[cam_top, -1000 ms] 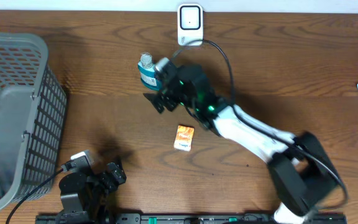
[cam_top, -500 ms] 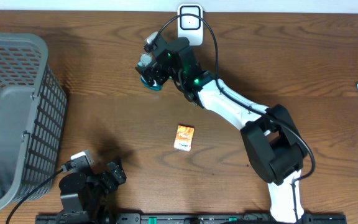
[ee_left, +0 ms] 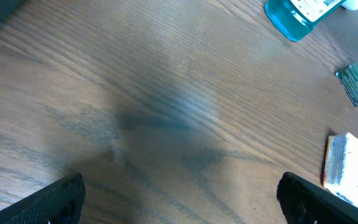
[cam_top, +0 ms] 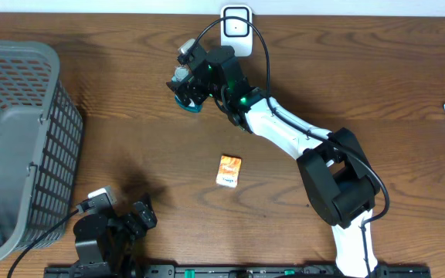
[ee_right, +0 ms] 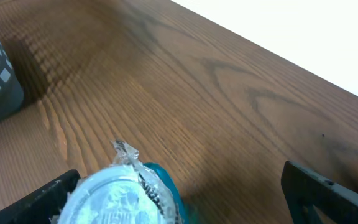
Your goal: Scan the item barcode
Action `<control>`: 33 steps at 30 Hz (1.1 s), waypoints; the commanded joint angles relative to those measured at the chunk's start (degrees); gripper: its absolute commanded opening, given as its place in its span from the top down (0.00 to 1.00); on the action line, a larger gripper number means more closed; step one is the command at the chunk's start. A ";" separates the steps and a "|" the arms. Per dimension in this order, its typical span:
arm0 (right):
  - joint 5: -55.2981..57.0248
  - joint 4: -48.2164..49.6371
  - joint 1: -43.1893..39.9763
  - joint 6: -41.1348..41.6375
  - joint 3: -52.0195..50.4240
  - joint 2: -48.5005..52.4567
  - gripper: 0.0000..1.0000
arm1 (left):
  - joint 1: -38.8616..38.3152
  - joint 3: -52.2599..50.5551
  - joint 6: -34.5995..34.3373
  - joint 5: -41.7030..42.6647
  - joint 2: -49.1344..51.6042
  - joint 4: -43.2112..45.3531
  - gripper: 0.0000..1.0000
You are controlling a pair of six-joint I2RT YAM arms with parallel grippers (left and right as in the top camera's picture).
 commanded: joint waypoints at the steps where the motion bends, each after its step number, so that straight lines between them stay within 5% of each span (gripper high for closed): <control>1: -0.57 0.68 1.11 -0.35 1.29 2.32 0.04 | -0.22 -0.79 0.13 -0.52 -0.15 -1.88 0.02; 14: 1.16 1.73 1.33 -0.42 1.88 4.09 0.21 | -0.22 -0.79 0.13 -0.52 -0.15 -1.88 0.02; 33: 0.70 -1.81 1.53 -4.44 3.93 4.26 0.30 | -0.22 -0.79 0.13 -0.52 -0.15 -1.88 0.02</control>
